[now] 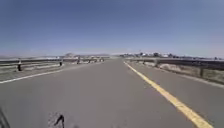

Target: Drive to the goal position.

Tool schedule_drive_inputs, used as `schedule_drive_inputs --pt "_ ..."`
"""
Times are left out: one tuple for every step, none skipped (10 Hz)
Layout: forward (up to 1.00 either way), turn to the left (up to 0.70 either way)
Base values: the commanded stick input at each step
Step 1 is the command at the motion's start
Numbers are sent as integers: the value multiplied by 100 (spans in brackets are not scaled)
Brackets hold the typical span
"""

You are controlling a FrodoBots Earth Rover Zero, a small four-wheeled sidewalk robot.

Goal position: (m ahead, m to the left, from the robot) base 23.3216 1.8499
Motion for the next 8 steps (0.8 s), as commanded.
schedule_drive_inputs --pt "85 -3" --pt "85 -34" --pt "85 -34" --pt "85 0" --pt "85 0" --pt "85 0" --pt "85 0" --pt "85 0"
